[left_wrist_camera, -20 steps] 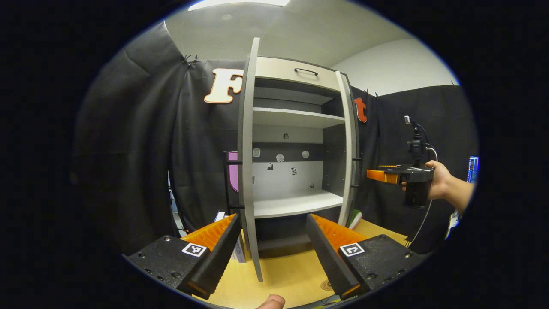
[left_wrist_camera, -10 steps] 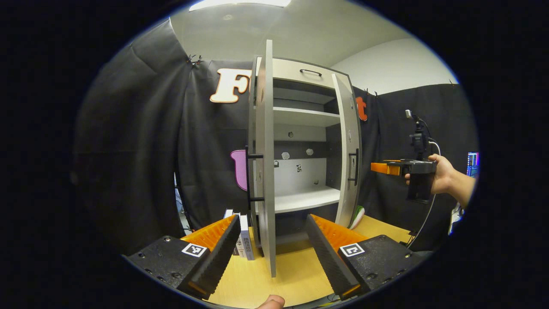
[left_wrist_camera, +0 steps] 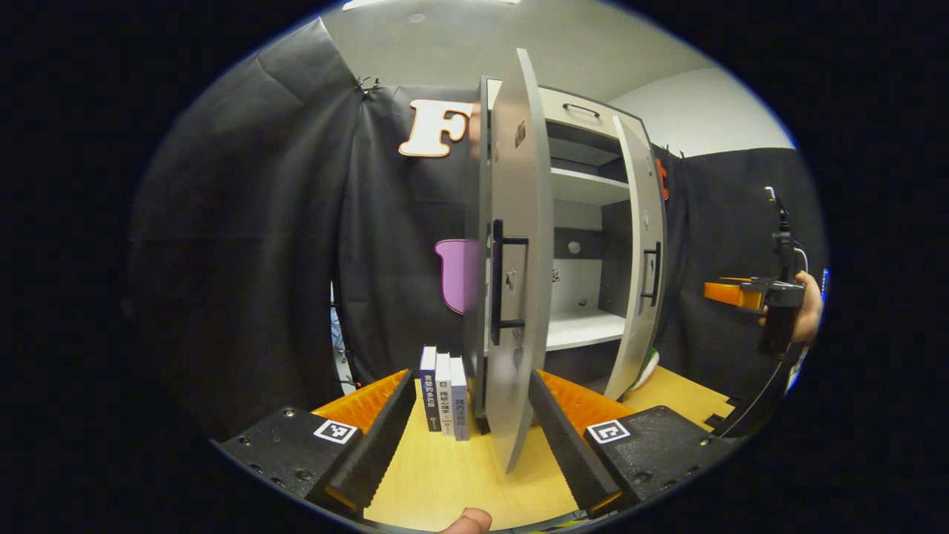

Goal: Grasp the bottle in the cabinet with the left hand and place it on the coaster, then close the right door with the right hand and the left door with the left hand.

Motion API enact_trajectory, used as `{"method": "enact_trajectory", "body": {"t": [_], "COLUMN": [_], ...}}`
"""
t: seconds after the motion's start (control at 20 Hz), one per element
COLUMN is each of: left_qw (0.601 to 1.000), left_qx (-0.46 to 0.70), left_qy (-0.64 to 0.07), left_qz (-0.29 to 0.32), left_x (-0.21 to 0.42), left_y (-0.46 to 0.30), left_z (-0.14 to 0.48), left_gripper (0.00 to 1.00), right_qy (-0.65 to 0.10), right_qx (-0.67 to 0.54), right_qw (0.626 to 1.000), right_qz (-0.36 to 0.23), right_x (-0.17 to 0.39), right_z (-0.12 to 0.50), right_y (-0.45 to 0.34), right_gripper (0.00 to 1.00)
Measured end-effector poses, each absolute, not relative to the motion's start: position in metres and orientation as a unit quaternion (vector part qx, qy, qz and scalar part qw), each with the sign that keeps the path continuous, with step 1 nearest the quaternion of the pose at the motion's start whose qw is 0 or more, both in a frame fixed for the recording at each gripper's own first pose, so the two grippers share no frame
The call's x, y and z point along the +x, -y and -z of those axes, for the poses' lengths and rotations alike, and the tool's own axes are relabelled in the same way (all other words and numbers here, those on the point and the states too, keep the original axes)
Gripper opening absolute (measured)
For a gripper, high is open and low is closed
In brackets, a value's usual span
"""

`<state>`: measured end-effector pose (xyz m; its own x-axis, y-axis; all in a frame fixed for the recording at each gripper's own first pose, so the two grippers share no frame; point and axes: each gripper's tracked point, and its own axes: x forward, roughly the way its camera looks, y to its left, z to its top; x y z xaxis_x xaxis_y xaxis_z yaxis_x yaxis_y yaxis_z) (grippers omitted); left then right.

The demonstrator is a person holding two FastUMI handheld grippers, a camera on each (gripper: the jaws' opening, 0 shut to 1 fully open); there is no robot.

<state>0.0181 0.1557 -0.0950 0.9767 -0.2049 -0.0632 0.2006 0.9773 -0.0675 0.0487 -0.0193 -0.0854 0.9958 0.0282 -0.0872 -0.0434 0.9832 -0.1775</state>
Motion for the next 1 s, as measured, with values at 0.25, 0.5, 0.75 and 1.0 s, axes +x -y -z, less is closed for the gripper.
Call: {"method": "enact_trajectory", "body": {"t": [0.25,0.5,0.75,1.0], "left_qw": [0.995,0.994,0.990,0.994], "left_qx": [-0.030,-0.045,-0.076,-0.029], "left_qy": [-0.036,-0.033,-0.021,0.004], "left_qz": [0.086,0.089,0.116,0.108], "left_x": [0.049,0.091,0.110,0.117], "left_y": [-0.178,-0.181,-0.164,-0.155], "left_z": [0.094,0.079,0.052,0.034], "left_gripper": [0.99,0.96,0.93,0.92], "right_qy": [-0.048,-0.043,-0.039,-0.030], "right_qx": [-0.091,-0.077,-0.069,-0.069], "right_qw": [0.995,0.996,0.997,0.997], "right_qz": [-0.015,-0.022,-0.011,-0.010], "right_x": [0.024,0.011,0.009,0.012], "right_z": [0.081,0.080,0.076,0.071], "right_y": [0.023,0.025,0.035,0.036], "right_gripper": [0.95,0.95,0.95,0.95]}}
